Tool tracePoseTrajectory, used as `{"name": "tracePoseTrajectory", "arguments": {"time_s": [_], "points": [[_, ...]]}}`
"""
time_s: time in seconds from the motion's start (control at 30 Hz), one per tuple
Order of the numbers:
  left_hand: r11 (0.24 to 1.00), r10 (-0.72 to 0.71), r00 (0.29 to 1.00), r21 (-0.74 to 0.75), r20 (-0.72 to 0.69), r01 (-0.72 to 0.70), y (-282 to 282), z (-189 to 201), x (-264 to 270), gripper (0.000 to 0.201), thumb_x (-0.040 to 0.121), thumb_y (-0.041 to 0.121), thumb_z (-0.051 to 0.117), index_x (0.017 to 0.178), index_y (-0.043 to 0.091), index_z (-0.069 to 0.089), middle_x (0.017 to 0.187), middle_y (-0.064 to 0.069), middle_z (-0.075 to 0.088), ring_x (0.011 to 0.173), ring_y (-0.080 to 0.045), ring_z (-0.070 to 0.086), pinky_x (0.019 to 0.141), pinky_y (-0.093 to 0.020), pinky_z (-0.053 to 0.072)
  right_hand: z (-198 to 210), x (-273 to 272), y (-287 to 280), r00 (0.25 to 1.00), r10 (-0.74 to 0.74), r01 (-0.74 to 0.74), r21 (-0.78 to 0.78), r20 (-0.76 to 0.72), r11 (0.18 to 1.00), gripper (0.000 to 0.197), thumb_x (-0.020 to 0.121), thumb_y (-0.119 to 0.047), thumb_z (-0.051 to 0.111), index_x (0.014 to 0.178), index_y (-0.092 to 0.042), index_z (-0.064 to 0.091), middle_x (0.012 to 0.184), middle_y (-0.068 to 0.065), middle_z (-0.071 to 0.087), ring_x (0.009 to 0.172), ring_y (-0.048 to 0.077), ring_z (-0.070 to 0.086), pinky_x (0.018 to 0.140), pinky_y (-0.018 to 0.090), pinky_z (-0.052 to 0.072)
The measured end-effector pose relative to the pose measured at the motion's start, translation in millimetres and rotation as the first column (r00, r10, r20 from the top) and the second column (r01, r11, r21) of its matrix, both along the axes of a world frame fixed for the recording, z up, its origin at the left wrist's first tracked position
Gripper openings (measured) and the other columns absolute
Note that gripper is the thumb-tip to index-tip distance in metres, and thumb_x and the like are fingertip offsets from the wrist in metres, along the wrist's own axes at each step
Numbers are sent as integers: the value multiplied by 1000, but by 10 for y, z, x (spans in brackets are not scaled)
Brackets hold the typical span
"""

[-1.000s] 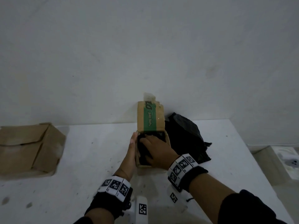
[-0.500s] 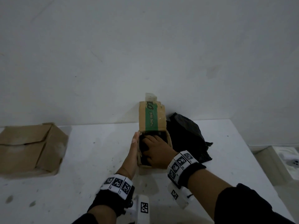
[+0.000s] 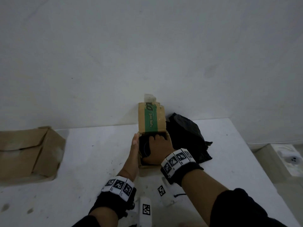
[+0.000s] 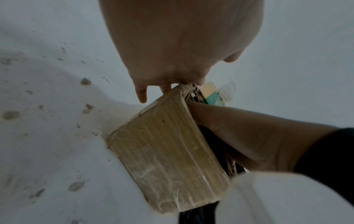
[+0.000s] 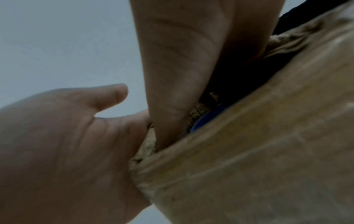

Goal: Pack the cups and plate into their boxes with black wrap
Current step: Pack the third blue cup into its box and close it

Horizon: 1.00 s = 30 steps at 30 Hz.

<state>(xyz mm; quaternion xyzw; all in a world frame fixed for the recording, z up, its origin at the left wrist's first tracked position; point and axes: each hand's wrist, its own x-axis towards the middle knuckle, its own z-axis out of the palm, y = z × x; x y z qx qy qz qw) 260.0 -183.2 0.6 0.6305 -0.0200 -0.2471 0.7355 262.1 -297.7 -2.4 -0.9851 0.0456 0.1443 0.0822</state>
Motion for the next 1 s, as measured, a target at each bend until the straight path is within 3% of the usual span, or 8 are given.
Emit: {"name": "tracePoseTrajectory", "arguments": {"time_s": [0.2,0.33,0.43,0.53,0.63,0.73,0.83,1.0], "points": [[997,-28,1000,-67,10,29,27,-6,-10,47,101,29,7,147,22,13,141,14,22,123,4,21,71,6,36,-28,-56,30,962,195,-177,-108,192,978,48,85,-44,44,115,-7,55,114,13,55,105,32,51,88,43,41],[997,-6,1000,-78,8,6,9,-65,-7,47,101,30,8,147,20,14,140,15,24,126,1,24,69,8,36,-155,-95,7,907,359,-345,-100,220,933,62,80,-43,20,110,-9,64,111,8,62,107,30,53,95,47,37],[999,-12,1000,-36,28,13,15,-127,7,48,100,33,7,147,23,14,142,17,20,128,1,22,84,1,35,-153,-20,-15,927,335,-327,-74,170,942,67,79,-46,12,115,-11,57,116,7,57,106,27,49,87,41,37],[1000,-20,1000,-11,22,20,24,-148,33,49,100,36,6,147,25,14,149,14,17,127,3,21,102,-16,22,-169,56,-27,960,263,-263,-5,98,965,45,92,-39,31,124,-13,49,125,7,50,113,27,44,86,40,38],[999,-35,999,3,18,35,19,-138,31,49,100,36,7,147,25,15,148,14,19,127,2,22,100,-15,25,-107,60,-29,962,267,-267,-8,50,964,41,92,-36,38,125,-13,48,127,8,48,114,29,44,89,41,38],[1000,-13,1000,-3,22,13,21,-153,25,47,100,37,9,146,28,17,143,16,24,125,1,27,86,-6,39,-112,-28,-1,935,277,-277,-34,223,960,50,85,-40,30,115,-11,58,116,11,55,102,32,51,82,43,41],[1000,5,1000,-26,4,-5,15,-203,26,50,98,47,13,146,35,19,151,14,22,133,-4,27,100,-22,32,-134,-122,16,954,111,-121,18,278,992,54,86,-44,38,127,-12,48,120,14,52,105,34,51,88,43,41],[1000,0,1000,-16,1,0,-18,-267,57,57,92,59,19,145,38,22,149,14,28,133,-6,32,99,-27,36,-178,-91,57,991,-15,16,-11,136,1000,61,90,-48,41,138,-11,33,132,19,42,116,34,44,95,39,37]]}}
